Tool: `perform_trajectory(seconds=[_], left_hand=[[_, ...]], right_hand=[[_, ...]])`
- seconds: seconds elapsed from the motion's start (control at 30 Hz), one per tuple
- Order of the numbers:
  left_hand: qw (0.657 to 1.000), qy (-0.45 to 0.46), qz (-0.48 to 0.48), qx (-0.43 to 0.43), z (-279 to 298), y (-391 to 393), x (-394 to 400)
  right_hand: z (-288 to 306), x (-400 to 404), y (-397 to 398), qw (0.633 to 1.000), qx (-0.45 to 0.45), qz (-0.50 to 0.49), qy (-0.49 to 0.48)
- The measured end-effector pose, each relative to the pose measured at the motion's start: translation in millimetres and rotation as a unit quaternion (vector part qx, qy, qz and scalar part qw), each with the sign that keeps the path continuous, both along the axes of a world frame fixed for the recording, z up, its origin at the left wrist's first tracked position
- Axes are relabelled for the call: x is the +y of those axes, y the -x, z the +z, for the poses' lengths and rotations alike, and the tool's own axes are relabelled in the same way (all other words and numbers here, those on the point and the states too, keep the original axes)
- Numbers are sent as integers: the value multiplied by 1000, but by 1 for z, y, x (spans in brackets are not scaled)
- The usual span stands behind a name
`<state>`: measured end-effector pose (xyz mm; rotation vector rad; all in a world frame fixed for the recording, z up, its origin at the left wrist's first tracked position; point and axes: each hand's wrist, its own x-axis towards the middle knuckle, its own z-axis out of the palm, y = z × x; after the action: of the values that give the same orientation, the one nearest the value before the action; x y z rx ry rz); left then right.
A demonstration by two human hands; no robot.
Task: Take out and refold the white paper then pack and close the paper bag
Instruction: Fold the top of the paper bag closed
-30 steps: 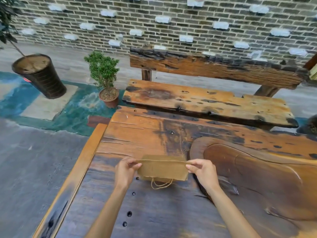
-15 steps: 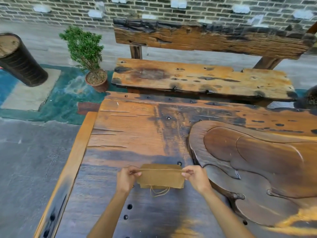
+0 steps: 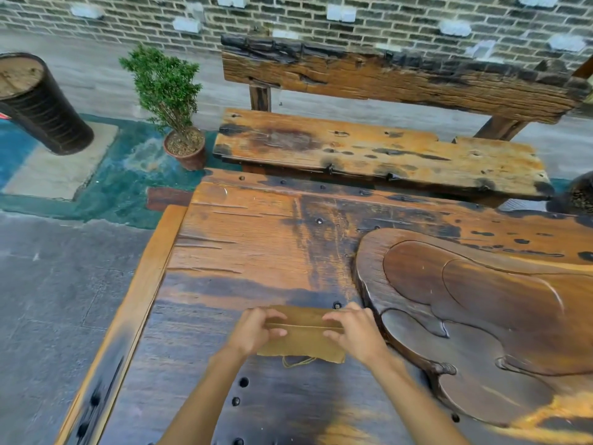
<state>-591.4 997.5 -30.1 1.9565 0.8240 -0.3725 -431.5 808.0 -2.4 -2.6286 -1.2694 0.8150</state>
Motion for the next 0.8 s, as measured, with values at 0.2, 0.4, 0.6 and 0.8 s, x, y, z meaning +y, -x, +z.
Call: perform_trajectory(seconds=[0.2, 0.4, 0.6, 0.8], left_hand=[[997, -63, -54, -4, 0, -11, -20], [995, -94, -31, -25, -7, -14, -23], [999, -16, -29, -27, -17, -10, -13], [999, 4, -42, -24, -20, -5, -9]], right_hand=[[-15, 26, 19, 994, 5, 105, -15], [-35, 20, 22, 992, -79, 88, -47], [-43, 16, 21, 988, -135, 71, -4], [-41, 7, 13, 992, -65, 87, -56]])
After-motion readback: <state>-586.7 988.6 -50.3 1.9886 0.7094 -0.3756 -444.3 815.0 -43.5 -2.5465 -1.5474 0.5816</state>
